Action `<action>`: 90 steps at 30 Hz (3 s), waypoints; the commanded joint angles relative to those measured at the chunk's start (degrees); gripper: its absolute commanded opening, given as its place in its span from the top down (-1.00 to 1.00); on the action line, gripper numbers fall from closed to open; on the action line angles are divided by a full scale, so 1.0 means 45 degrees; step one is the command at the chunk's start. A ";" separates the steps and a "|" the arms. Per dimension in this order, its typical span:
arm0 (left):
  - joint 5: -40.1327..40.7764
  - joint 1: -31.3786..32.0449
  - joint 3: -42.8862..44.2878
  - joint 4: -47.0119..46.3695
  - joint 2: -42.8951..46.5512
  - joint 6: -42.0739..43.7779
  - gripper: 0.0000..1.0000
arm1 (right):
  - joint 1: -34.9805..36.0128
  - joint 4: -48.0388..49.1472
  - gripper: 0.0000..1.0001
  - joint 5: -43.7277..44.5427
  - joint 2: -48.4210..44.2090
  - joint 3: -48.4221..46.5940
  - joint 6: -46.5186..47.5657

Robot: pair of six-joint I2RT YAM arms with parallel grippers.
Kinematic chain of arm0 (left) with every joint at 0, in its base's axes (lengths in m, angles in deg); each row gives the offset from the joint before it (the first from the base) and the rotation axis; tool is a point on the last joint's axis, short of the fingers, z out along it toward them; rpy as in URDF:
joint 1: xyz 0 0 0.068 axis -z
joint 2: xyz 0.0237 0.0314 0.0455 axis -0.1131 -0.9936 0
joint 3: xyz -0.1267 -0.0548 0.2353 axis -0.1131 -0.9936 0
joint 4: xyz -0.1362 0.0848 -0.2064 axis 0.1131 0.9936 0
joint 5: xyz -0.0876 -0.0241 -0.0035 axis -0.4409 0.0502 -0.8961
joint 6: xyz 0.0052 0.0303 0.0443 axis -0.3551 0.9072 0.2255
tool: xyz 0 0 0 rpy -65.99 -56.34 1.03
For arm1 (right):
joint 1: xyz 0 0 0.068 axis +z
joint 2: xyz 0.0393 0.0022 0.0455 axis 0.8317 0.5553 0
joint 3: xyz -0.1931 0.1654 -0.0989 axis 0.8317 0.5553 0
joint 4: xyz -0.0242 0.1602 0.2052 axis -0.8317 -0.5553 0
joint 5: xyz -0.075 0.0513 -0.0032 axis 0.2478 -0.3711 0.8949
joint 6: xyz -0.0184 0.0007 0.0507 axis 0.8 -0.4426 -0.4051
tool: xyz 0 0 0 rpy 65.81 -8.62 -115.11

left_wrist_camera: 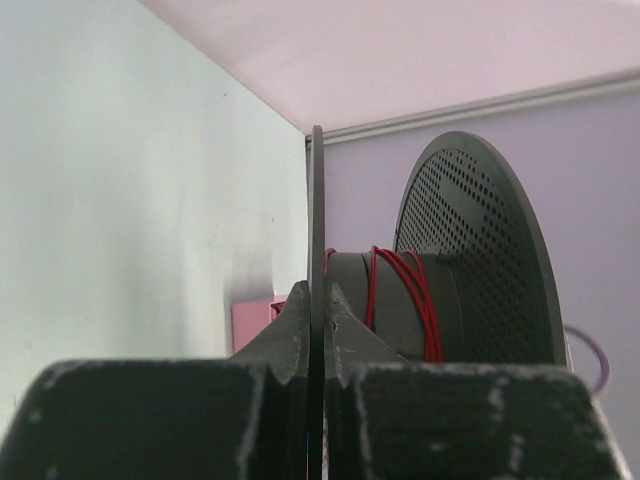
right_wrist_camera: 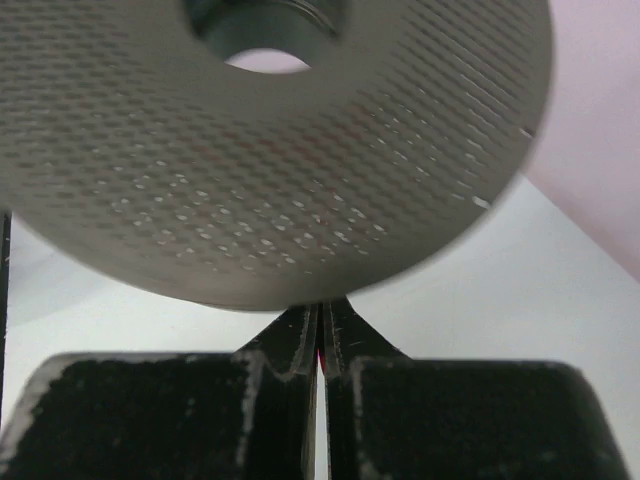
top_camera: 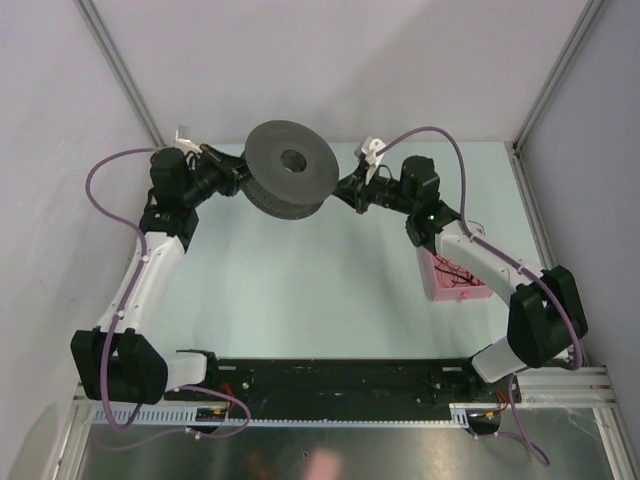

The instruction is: Wrap the cables

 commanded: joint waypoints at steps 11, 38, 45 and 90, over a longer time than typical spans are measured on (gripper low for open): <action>0.1174 0.0263 -0.0068 0.1192 0.0089 -0.3663 1.00 | 0.3793 0.2418 1.00 0.3747 -0.1103 0.0702 0.5014; 0.1738 0.1984 -0.0603 0.1702 0.0400 -0.3451 1.00 | 0.5644 0.6251 1.00 0.5203 0.0297 0.1280 0.9582; 0.1783 0.2132 -0.0529 0.1692 0.0378 -0.3226 1.00 | 0.5520 0.6303 1.00 0.5039 0.0284 0.1302 0.9385; 0.1302 0.3023 0.2219 0.0627 -0.3769 -0.0961 1.00 | 0.2276 0.5210 1.00 0.3899 0.0924 0.1656 0.9882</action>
